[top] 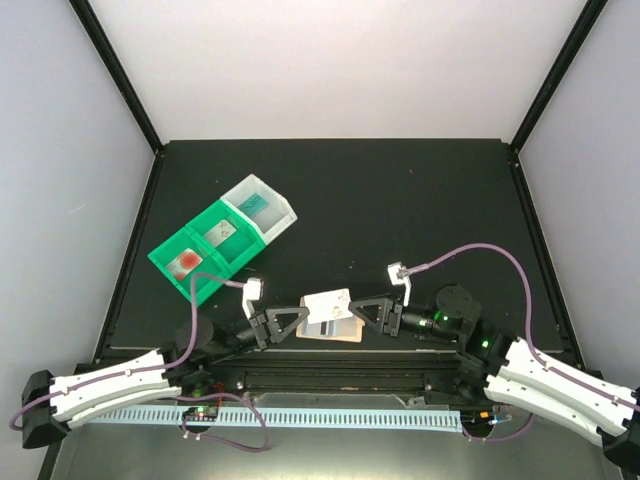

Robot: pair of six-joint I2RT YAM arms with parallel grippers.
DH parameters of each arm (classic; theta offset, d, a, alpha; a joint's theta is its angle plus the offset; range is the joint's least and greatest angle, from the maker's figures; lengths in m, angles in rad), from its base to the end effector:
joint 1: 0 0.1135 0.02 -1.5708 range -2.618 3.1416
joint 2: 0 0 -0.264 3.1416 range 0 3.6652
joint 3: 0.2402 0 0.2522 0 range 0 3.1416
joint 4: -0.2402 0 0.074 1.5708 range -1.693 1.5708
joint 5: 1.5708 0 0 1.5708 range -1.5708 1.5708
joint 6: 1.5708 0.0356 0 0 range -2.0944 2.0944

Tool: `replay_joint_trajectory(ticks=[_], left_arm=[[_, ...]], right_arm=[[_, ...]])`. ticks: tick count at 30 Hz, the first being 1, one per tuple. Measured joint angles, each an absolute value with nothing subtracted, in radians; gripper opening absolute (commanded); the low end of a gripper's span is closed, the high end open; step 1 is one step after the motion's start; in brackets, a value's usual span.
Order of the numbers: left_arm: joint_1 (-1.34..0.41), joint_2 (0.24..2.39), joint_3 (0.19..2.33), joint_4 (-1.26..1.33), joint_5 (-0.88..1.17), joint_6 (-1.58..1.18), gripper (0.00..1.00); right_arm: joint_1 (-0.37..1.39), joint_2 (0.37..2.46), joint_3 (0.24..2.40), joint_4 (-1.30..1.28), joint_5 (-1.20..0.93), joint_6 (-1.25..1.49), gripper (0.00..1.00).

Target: Take the credit cards out of the card holder

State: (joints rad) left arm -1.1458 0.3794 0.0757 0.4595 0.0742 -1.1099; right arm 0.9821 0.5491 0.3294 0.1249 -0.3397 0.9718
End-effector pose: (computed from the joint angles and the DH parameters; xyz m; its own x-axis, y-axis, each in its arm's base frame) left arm 0.0531 -0.1238 0.2123 -0.8123 -0.3714 -0.4497 0.4748 0.0266 -0.8797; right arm 0.0757 0.1347 0.2463 -0.8294 0.1602 -0.5352 -0.5025 0.2047 0.8400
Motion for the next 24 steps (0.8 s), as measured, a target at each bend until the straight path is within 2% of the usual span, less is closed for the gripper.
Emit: replay_joint_trajectory(ticks=[7,12,18,24], left_arm=[[-1.146,0.206,0.068,0.371,-0.004,-1.116,0.02],[-1.146,0.086,0.051,0.269,-0.097,-1.119,0.02],[-1.145,0.086,0.096,0.081,-0.218,-1.078,0.01],[-1.07,0.221,0.208,-0.017,-0.267,-1.025,0.02]], right_arm=[[0.982,0.523,0.369,-0.01,-0.244,0.958,0.77],[0.982,0.49,0.37,-0.084,-0.198,0.965,0.98],[0.982,0.437,0.371,-0.157,-0.159,0.958,1.0],[0.982,0.408,0.376,-0.209,-0.136,0.944,1.0]])
